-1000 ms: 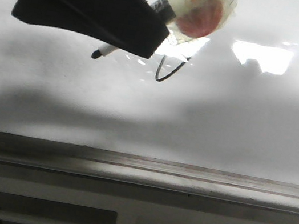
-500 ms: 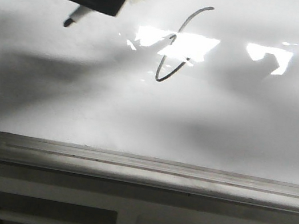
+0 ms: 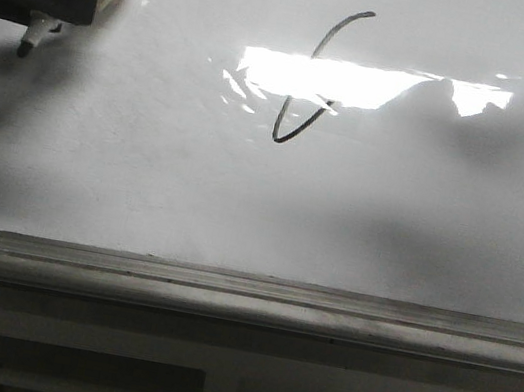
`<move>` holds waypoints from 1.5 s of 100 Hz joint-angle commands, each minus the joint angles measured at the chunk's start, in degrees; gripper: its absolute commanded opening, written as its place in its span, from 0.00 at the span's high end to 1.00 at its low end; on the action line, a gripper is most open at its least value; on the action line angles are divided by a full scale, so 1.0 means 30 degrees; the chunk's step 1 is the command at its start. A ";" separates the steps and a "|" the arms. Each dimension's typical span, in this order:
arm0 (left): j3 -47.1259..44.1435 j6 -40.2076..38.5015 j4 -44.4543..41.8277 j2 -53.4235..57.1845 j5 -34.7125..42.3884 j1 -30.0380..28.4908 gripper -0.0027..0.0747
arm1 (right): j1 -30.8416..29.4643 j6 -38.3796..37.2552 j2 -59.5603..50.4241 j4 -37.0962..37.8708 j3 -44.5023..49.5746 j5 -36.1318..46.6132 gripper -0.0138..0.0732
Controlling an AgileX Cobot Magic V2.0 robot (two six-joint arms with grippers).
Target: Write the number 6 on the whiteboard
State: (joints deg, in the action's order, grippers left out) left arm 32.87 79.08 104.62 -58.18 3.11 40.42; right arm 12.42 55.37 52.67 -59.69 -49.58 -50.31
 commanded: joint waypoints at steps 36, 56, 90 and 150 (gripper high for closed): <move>0.1260 -0.0295 0.0468 -0.0811 0.0805 0.0040 0.99 | -0.0120 -0.0040 -0.0239 -0.1044 -0.0432 0.0579 0.31; 0.1260 -0.0251 0.0468 -0.0811 0.0805 0.0040 0.96 | -0.0120 -0.0040 -0.0239 -0.1044 -0.0432 0.0579 0.31; 0.1260 -0.0225 0.0348 -0.0811 0.1132 0.0040 0.47 | -0.0120 -0.0040 -0.0239 -0.1044 -0.0432 0.0579 0.31; 0.0857 0.0647 -0.5454 0.5069 0.1242 0.0040 0.28 | -0.0131 -0.0040 -0.2175 -0.0754 0.0574 0.2622 0.61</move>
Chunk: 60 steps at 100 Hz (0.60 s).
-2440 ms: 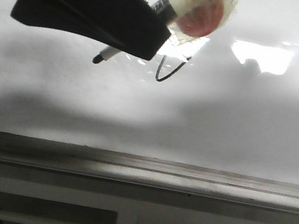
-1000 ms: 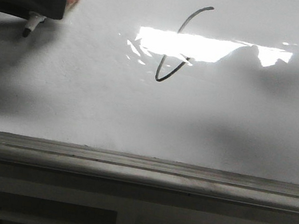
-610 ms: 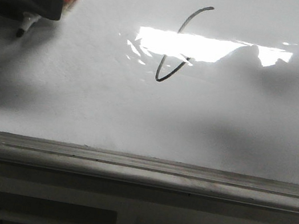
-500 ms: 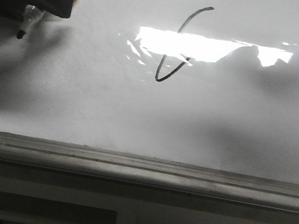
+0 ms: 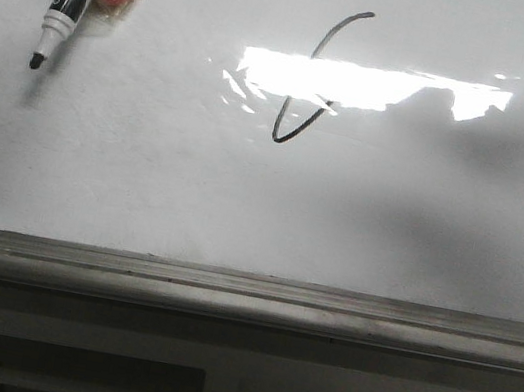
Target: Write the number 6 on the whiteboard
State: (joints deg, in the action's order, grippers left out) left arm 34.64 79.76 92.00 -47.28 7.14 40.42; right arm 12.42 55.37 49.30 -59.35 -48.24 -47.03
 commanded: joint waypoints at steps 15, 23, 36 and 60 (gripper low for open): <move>-0.1173 0.0900 -0.1787 0.4430 -0.0103 0.0040 0.53 | -0.0131 0.0554 -0.3444 -0.0866 0.2501 0.4310 0.91; -0.2236 0.0900 -0.2001 0.5906 -0.0103 0.0040 0.75 | -0.0131 0.0966 -0.4966 -0.0866 0.3997 0.5969 0.92; -0.4354 0.0900 -0.2793 0.8294 -0.0103 0.0040 0.99 | -0.0131 0.2346 -0.7819 -0.0866 0.6692 0.8126 0.92; -0.7003 0.0900 -0.3210 1.2327 -0.0067 0.0040 0.99 | -0.0131 0.2536 -1.2238 -0.0866 1.0403 1.0713 0.92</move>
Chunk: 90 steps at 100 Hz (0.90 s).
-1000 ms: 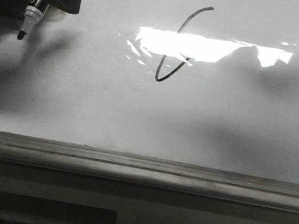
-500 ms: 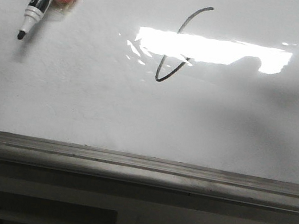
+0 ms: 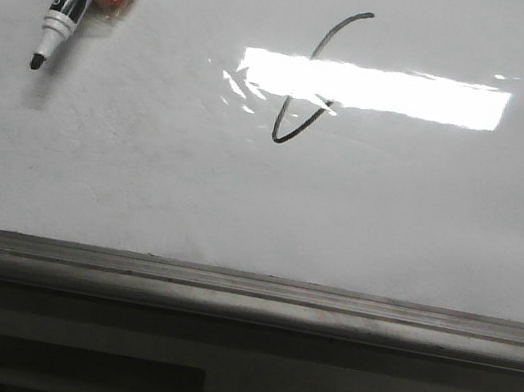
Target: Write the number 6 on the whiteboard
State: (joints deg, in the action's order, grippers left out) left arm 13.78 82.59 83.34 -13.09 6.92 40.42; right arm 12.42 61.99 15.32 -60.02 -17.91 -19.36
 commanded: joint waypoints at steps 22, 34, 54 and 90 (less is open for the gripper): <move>-0.0353 -0.0042 -0.0189 0.2134 0.0614 0.0040 0.99 | -0.0131 0.0329 -0.1943 -0.0642 0.1425 0.1585 0.92; -0.0353 -0.0042 0.0642 0.2134 0.0621 0.0040 0.99 | -0.0131 0.0329 -0.1943 -0.0642 0.1632 0.2125 0.92; -0.0353 -0.0042 0.0983 0.2134 0.0621 0.0040 0.99 | -0.0131 0.0329 -0.1943 -0.0711 0.1730 0.2200 0.92; -0.0353 -0.0042 0.0983 0.2134 0.0621 0.0040 0.99 | -0.0131 0.0329 -0.1943 -0.0711 0.1730 0.2200 0.92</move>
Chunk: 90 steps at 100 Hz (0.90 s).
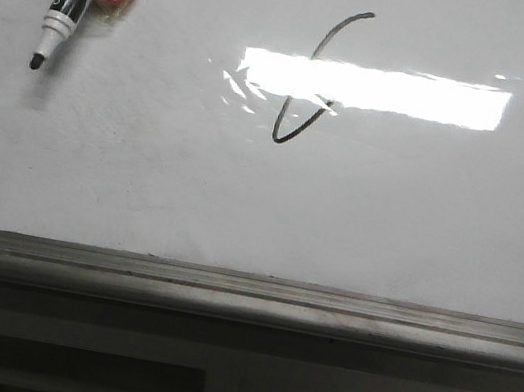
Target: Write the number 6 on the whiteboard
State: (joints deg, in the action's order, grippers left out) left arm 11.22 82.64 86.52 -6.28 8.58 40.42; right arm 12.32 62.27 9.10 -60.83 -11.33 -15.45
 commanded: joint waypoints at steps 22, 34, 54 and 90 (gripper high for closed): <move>0.0498 -0.0060 -0.0060 -0.0137 0.0069 0.0040 0.99 | -0.0095 0.0238 0.0130 -0.0443 -0.0463 0.0898 0.92; 0.0498 -0.0060 -0.0029 -0.0137 0.0069 0.0040 0.99 | -0.0095 0.0238 0.0130 -0.0443 -0.0463 0.0898 0.92; 0.0469 -0.1352 -0.3457 -0.0173 0.0544 -0.0007 0.99 | -0.0095 0.0238 0.0130 -0.0443 -0.0463 0.0898 0.92; -0.1927 -2.1322 -2.3379 -0.0005 -0.0195 -0.5755 0.99 | -0.0095 0.0238 0.0130 -0.0443 -0.0463 0.0919 0.92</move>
State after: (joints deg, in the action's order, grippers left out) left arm 5.24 32.49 30.23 -6.16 7.26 27.24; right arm 12.32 62.40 9.10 -60.83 -11.33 -15.45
